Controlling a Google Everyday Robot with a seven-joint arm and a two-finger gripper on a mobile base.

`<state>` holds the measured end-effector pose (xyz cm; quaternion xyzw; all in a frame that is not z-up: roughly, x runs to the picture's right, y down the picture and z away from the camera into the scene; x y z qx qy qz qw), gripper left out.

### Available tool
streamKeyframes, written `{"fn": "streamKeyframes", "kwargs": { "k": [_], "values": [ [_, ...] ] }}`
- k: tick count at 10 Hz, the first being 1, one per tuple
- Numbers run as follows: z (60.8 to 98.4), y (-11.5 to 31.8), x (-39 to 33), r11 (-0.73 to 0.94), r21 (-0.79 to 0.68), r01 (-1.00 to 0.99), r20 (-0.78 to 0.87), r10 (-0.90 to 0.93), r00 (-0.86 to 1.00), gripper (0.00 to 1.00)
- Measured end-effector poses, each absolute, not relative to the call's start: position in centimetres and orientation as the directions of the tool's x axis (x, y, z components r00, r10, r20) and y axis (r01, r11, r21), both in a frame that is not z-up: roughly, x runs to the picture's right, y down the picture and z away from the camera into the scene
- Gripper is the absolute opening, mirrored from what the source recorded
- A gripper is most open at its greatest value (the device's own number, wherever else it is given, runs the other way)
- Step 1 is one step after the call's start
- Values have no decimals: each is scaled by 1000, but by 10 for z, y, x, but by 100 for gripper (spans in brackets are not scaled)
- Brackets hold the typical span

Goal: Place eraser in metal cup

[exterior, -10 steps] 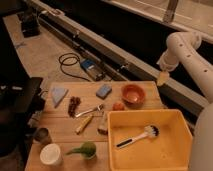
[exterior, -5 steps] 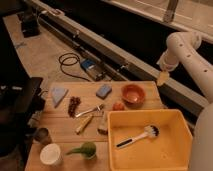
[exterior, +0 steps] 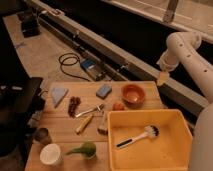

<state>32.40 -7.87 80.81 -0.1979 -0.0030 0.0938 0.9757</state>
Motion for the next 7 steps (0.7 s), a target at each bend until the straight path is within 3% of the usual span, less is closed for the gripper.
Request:
{"fn": "streamKeyframes", "kwargs": {
  "k": [7],
  "values": [
    [808, -83, 323, 908, -383, -170, -30, 171, 985, 80]
  ]
}}
